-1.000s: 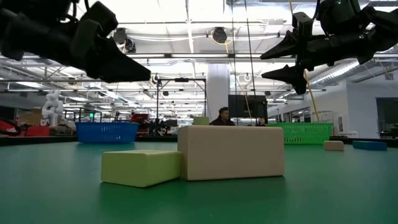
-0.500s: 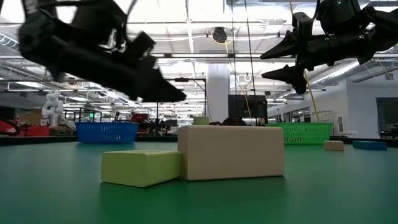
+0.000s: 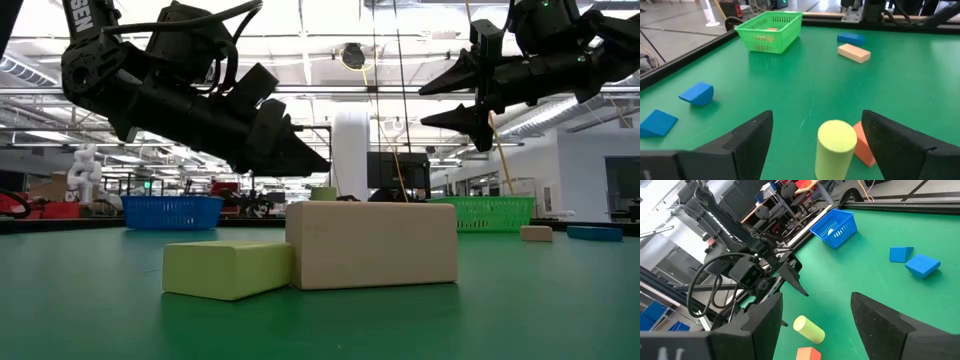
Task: Sort & place blocks by color
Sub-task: Put the top green block into the blue bin
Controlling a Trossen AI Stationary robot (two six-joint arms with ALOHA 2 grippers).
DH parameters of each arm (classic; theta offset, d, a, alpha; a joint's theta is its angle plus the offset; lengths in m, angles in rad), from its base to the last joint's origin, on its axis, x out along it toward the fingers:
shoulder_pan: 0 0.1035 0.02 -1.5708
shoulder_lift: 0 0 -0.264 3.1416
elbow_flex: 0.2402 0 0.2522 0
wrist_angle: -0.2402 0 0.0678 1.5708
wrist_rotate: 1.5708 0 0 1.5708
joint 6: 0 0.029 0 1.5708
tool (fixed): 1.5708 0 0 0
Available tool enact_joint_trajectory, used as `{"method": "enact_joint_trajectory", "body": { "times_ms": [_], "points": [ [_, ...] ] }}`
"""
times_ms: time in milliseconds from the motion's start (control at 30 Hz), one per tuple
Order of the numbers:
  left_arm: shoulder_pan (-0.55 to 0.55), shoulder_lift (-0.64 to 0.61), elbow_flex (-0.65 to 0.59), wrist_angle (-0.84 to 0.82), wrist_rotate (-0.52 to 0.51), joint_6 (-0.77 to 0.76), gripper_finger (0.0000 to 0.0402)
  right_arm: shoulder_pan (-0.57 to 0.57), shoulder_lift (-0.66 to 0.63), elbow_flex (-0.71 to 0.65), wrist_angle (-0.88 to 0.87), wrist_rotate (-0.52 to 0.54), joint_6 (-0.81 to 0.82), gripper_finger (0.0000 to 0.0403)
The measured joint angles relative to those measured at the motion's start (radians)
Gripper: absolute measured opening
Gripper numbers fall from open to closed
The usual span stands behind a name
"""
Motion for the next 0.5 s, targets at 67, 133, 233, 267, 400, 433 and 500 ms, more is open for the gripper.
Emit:
{"method": "enact_joint_trajectory", "body": {
  "times_ms": [67,133,233,267,400,433,500],
  "points": [
    [0.003,0.000,0.000,-0.001,0.004,0.002,0.0315,0.000,0.000,0.000,0.000,0.000,0.000,0.0226],
    [0.009,0.009,0.003,0.005,0.004,0.001,0.0318,0.000,0.000,0.000,0.000,0.000,0.000,0.0226],
    [0.018,0.043,0.026,0.002,0.004,-0.004,0.0318,0.000,0.000,0.000,0.000,0.000,0.000,0.0226],
    [0.019,0.061,0.042,0.006,0.009,-0.009,0.0316,0.000,0.000,0.000,0.000,0.000,0.000,0.0226],
    [0.023,0.119,0.075,0.030,0.016,-0.041,0.0308,0.000,0.000,0.000,-0.005,0.000,0.000,0.0226],
    [0.023,0.125,0.079,0.029,0.016,-0.040,0.0305,0.000,0.000,0.000,-0.006,0.000,0.000,0.0226],
    [0.025,0.137,0.081,0.028,0.014,-0.039,0.0297,0.000,0.000,0.000,-0.006,0.000,0.000,0.0226]
  ]
}}
